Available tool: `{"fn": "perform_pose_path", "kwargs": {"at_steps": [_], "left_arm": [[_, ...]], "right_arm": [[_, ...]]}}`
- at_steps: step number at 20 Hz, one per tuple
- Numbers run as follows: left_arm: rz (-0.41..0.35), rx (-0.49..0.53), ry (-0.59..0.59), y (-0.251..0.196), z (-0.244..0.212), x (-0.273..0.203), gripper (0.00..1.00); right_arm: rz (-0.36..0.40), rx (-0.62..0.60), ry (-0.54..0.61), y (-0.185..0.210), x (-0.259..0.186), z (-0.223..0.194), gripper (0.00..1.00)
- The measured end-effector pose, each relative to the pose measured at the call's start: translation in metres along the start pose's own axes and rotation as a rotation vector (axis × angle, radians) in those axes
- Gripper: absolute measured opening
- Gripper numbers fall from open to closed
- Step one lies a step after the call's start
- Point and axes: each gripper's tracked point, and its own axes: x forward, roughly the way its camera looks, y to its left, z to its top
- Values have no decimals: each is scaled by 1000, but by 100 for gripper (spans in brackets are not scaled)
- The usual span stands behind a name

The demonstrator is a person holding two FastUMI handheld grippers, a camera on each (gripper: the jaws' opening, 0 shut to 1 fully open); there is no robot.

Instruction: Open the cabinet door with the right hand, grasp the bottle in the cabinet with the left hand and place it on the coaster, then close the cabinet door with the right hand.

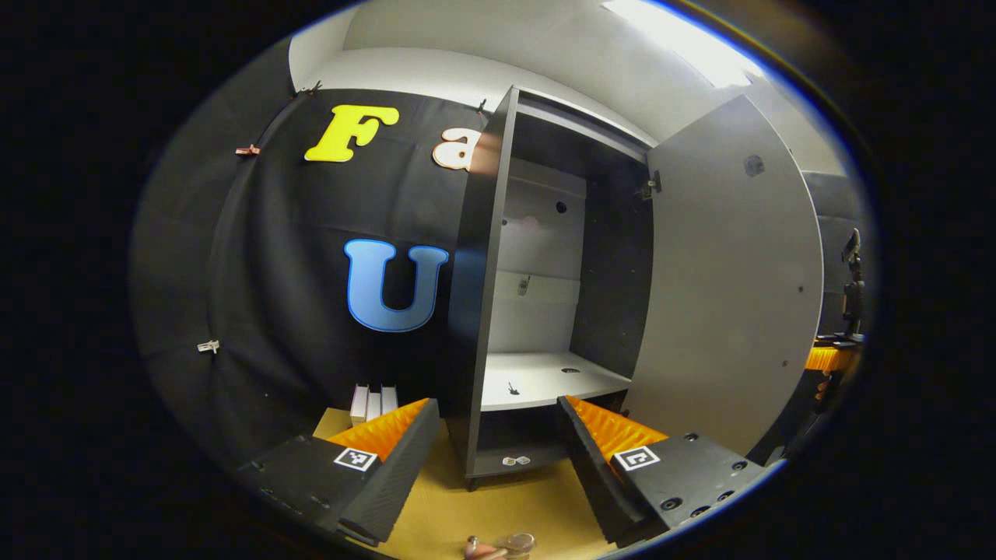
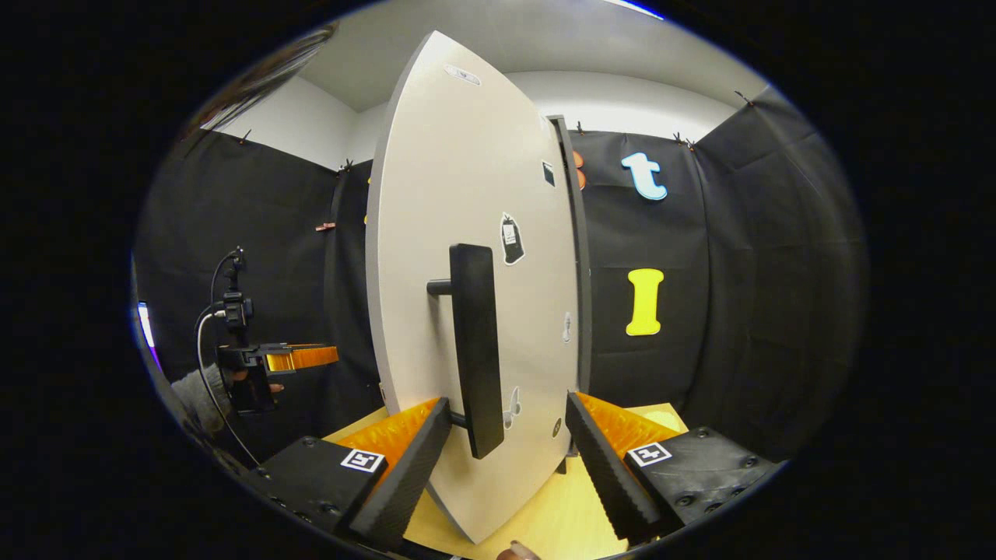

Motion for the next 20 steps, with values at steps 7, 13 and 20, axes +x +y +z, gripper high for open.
{"fn": "perform_pose_path", "kwargs": {"at_steps": [7,13,20], "left_arm": [[-58,99,9,16,7,-16,92],[-64,45,34,6,-1,-21,94],[12,-30,25,-5,4,-4,94]], "right_arm": [[45,-31,-17,65,56,-6,98],[109,6,-16,72,64,-4,98],[-2,46,-50,7,87,15,97]]}}
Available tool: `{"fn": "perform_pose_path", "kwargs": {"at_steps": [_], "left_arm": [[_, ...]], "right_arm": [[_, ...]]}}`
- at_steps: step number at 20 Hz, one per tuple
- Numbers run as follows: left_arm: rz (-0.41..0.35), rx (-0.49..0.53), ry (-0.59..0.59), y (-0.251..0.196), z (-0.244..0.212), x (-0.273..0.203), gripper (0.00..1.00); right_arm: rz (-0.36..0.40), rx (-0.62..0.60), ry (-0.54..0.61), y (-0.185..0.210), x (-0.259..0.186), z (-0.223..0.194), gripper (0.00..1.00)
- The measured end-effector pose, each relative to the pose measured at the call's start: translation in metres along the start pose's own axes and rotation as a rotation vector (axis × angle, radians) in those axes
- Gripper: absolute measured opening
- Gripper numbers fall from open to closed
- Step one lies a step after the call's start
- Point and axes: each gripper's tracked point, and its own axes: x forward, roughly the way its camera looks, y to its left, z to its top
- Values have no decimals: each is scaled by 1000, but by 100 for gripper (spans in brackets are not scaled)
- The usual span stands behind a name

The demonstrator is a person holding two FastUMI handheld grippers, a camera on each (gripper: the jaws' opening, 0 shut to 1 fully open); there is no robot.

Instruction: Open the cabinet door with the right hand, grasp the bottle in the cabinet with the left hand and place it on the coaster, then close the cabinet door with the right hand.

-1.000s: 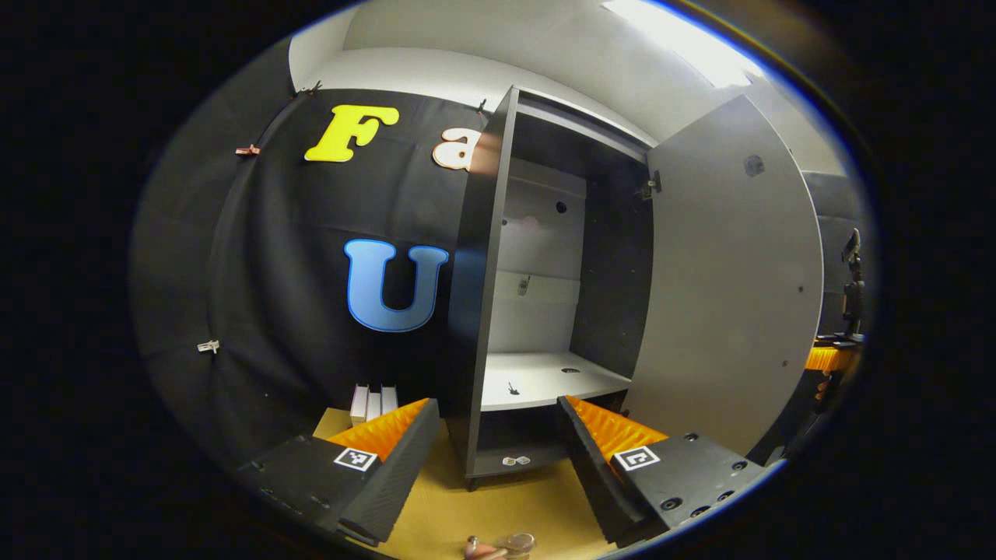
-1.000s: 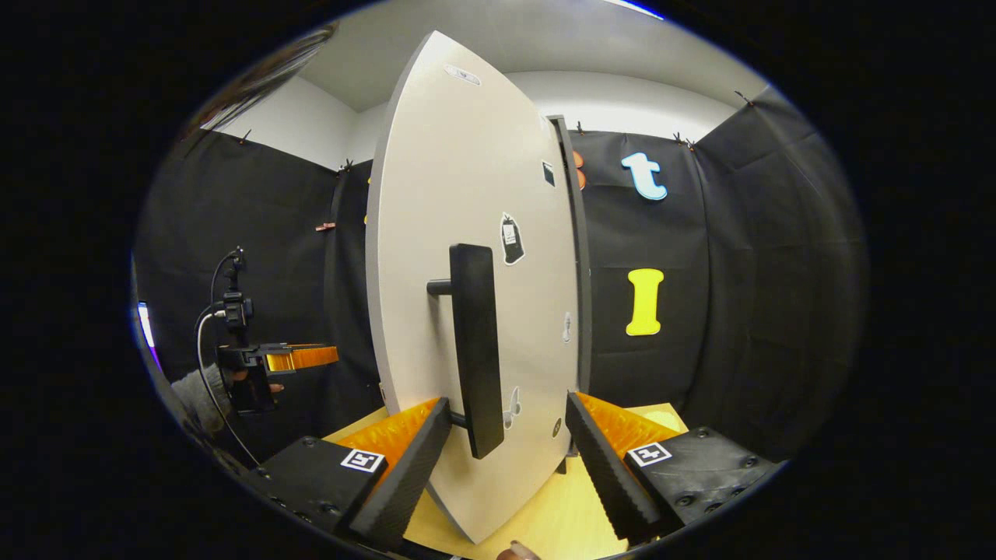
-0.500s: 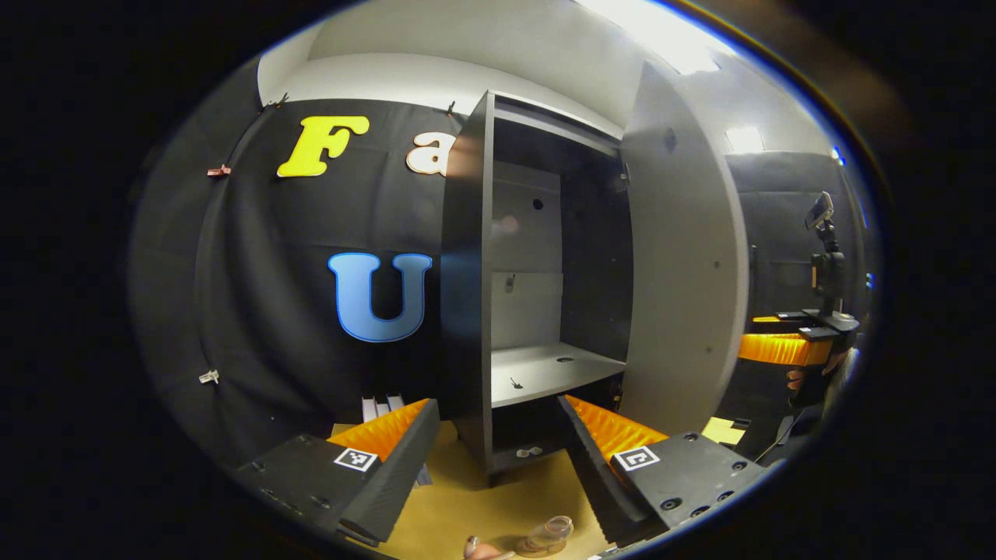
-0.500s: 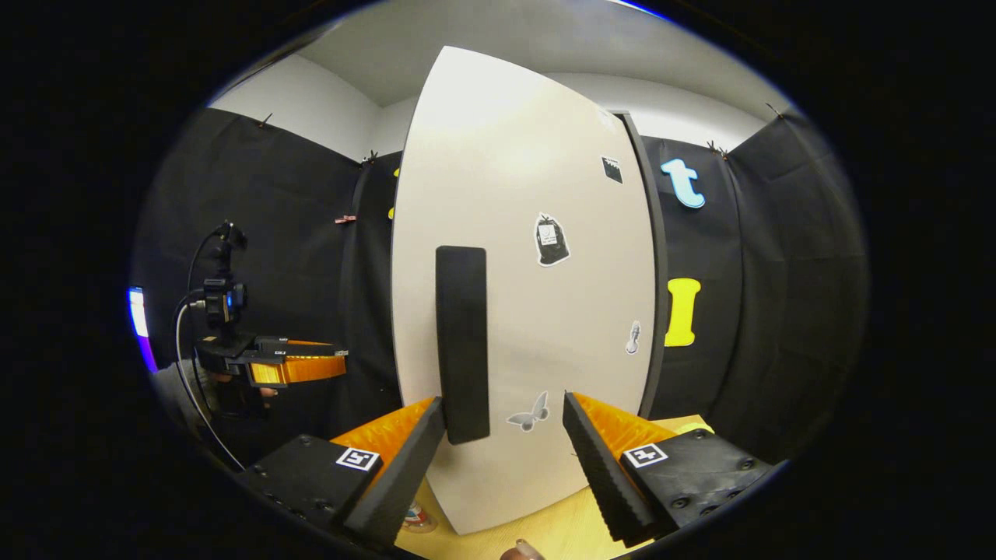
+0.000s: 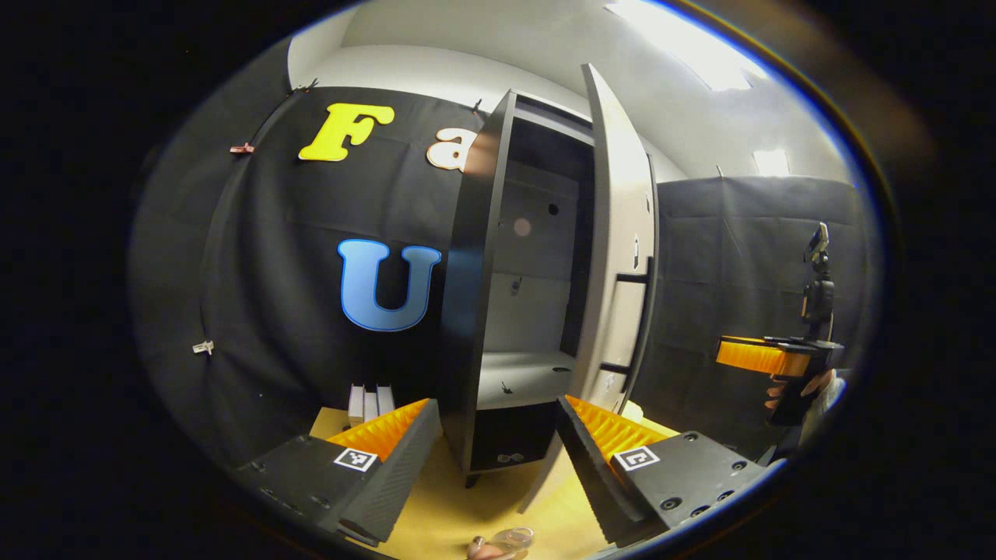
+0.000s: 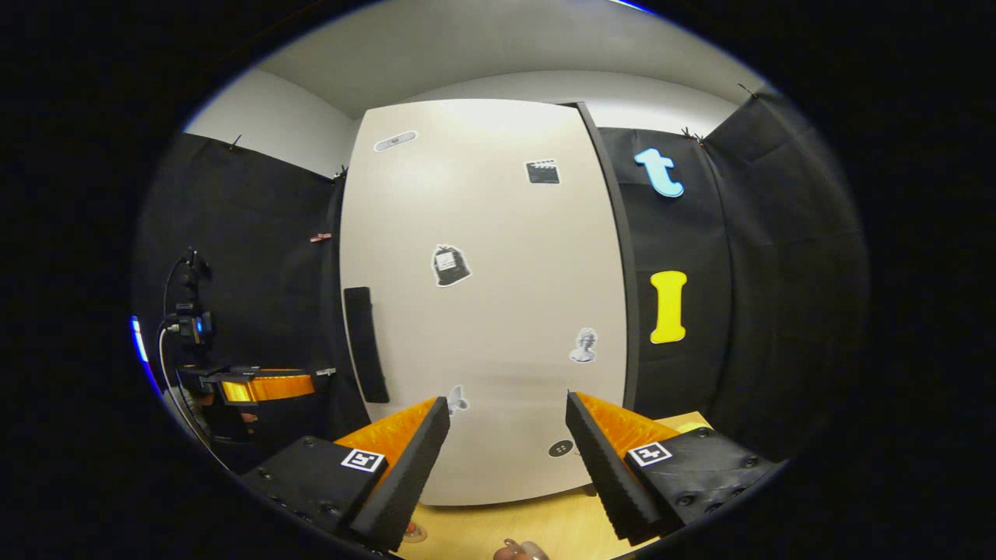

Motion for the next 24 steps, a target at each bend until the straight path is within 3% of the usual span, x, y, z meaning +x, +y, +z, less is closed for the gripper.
{"fn": "perform_pose_path", "kwargs": {"at_steps": [5,11,19,24], "left_arm": [[47,10,-4,-12,-2,10,95],[62,7,-20,-22,2,11,95],[53,36,-24,-32,6,14,95],[47,40,-25,-33,7,17,95]], "right_arm": [[-57,-17,-24,-33,10,7,98],[-81,-34,-45,-44,11,11,97],[-113,-49,-60,-54,8,11,97],[-172,-49,-62,-64,11,13,97]]}}
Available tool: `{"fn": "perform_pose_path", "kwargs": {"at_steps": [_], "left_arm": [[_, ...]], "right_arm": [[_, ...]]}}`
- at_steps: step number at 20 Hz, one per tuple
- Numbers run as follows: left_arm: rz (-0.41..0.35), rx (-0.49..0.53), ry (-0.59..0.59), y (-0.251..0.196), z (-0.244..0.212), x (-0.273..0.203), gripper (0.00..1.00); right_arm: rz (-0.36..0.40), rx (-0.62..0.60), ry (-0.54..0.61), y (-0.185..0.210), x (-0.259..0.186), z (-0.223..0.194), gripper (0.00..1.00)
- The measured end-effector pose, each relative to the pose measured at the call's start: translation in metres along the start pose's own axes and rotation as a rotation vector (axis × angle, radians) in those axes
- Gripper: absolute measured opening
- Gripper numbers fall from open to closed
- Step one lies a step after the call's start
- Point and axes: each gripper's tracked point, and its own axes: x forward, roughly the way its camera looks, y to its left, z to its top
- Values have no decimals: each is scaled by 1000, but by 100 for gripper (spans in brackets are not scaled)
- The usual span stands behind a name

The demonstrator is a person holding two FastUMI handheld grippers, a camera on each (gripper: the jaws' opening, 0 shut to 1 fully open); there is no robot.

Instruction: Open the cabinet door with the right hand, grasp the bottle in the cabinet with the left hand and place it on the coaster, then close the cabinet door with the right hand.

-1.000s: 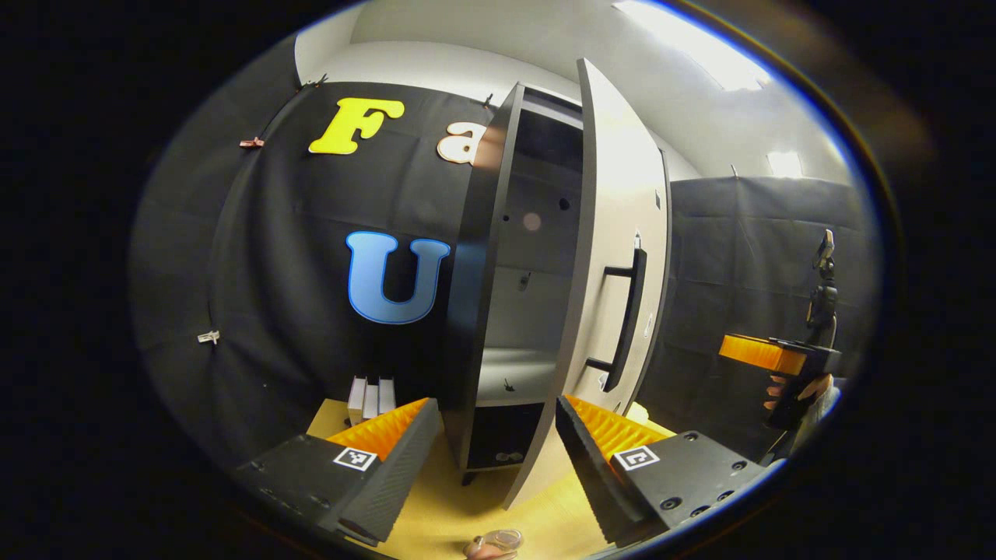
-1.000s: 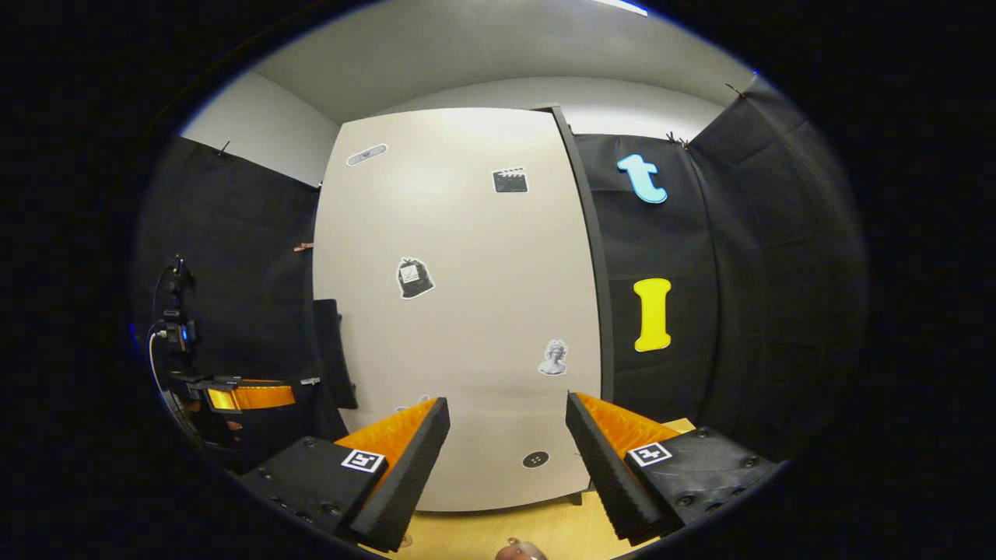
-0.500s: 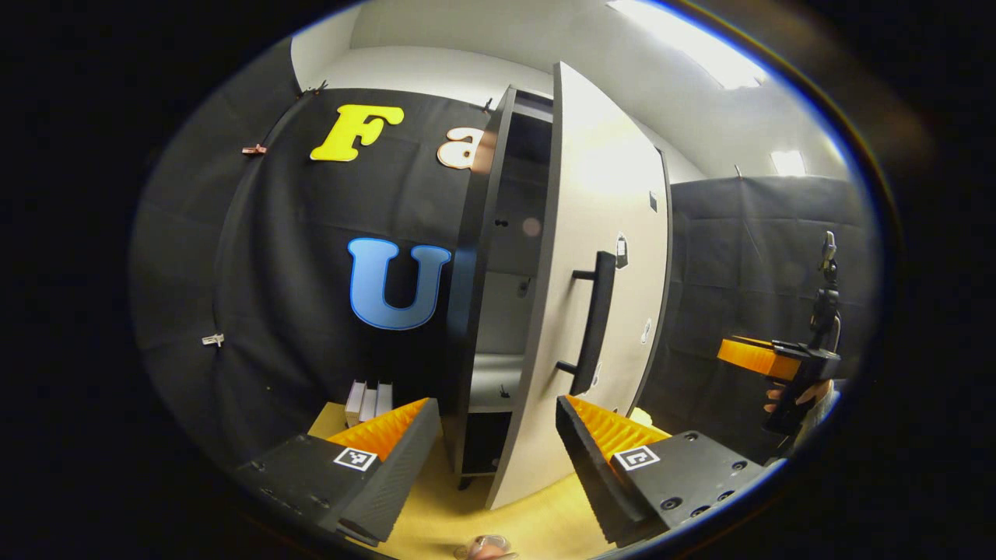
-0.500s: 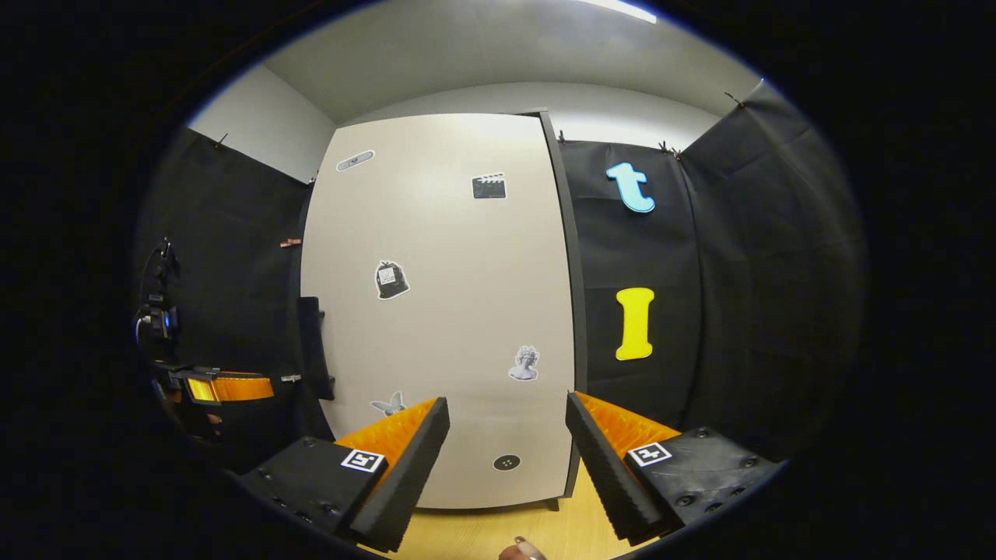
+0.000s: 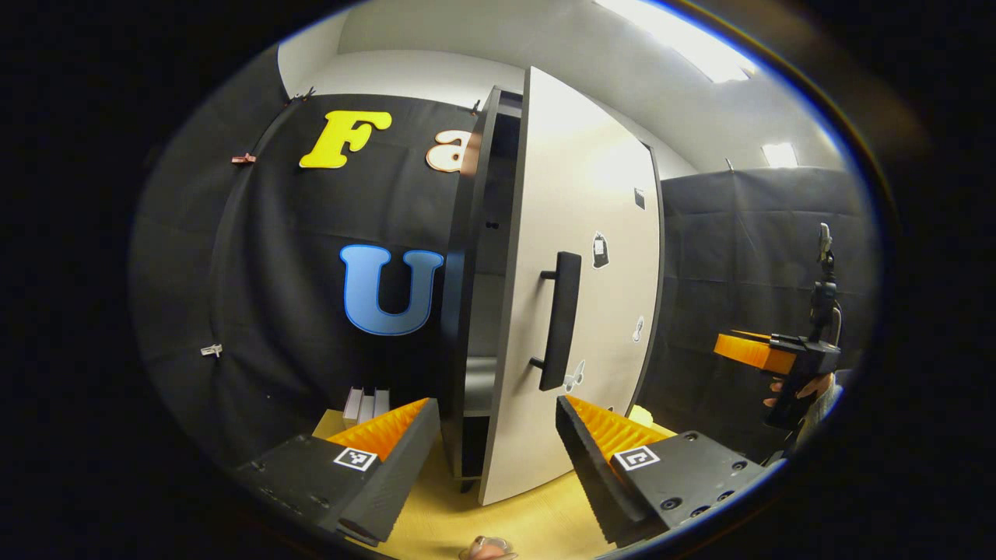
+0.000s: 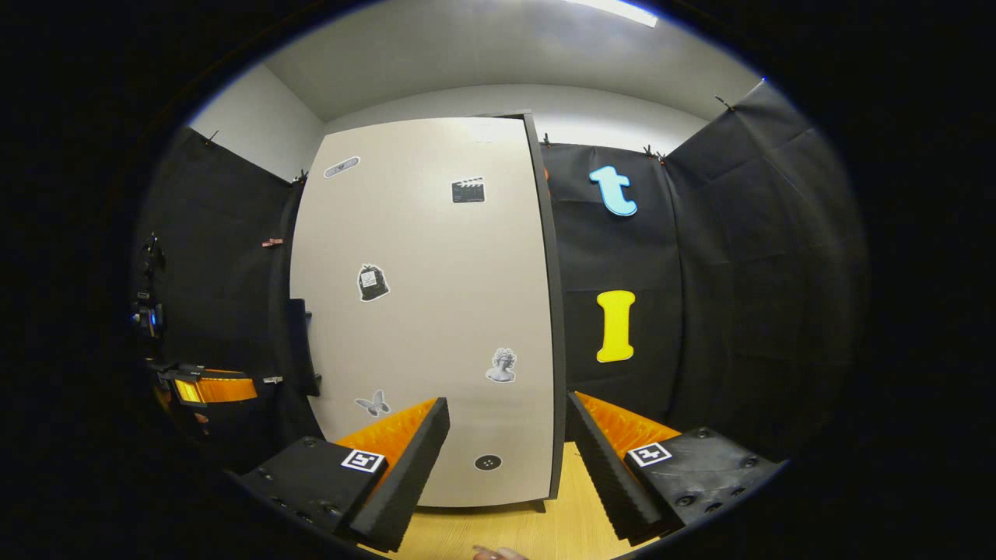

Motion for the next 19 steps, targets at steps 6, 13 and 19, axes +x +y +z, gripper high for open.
{"fn": "perform_pose_path", "kwargs": {"at_steps": [6,13,19], "left_arm": [[-3,-17,-1,2,-1,3,95],[-30,-4,-4,-5,1,8,95],[-43,13,-3,-12,0,9,95]], "right_arm": [[-7,-26,-3,1,1,-1,97],[2,-61,-5,0,8,-1,97],[15,-57,-9,3,9,-1,97]]}}
